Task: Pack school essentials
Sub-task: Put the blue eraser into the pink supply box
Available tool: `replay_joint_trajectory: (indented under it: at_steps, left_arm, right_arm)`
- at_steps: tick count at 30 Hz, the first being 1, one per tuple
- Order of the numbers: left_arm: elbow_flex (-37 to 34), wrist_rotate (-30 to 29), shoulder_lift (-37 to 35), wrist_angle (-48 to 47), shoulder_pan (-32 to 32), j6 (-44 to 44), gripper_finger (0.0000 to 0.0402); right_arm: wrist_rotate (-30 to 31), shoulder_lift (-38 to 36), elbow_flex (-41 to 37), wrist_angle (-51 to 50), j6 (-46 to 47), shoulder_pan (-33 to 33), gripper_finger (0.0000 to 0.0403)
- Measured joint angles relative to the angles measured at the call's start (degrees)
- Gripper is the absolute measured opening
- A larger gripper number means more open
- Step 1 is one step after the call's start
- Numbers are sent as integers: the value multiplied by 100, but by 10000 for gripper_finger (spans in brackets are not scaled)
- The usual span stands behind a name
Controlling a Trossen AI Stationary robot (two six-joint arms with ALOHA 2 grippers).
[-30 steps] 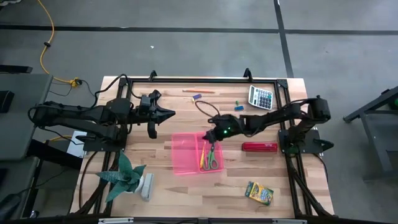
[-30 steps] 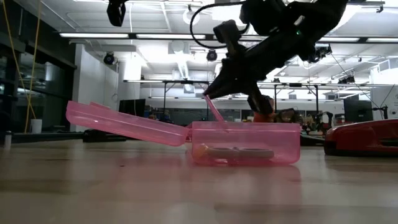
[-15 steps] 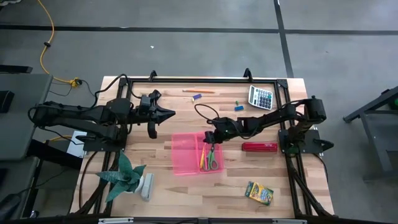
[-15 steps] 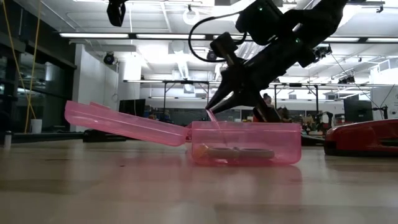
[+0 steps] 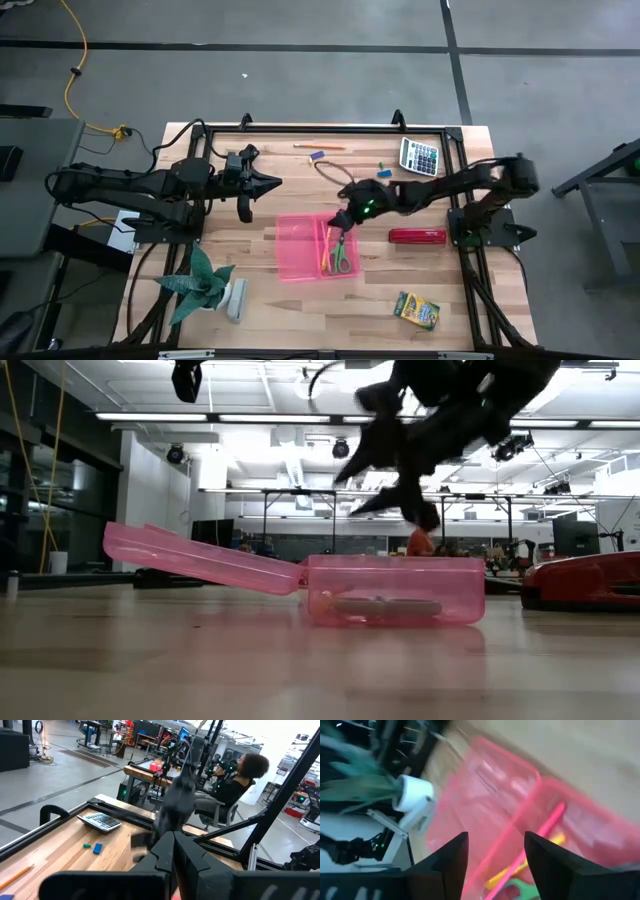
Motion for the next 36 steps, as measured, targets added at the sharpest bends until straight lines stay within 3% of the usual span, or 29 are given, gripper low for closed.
replay_joint_trajectory:
  at_steps: [3,8,15,22,29,36]
  left_arm:
    - [0,2,0,-2,0,0,0]
    - [0,2,-2,-2,0,0,0]
    - [0,53,-2,64,0,-2,0]
    - [-4,431,0,674,0,-4,0]
    - [-4,442,-2,896,2,151,0]
    - [-4,172,0,883,2,641,0]
  right_arm:
    - [237,-715,0,-575,-775,-115,192]
    - [1174,-2037,0,-1523,-2079,-120,193]
    - [2049,-3249,0,-1516,-3408,-2,193]
    - [2200,-3592,-63,-711,-4223,-1,193]
    - [1981,-3583,-938,908,-4370,31,193]
    - [1665,-3584,-938,718,-5505,42,193]
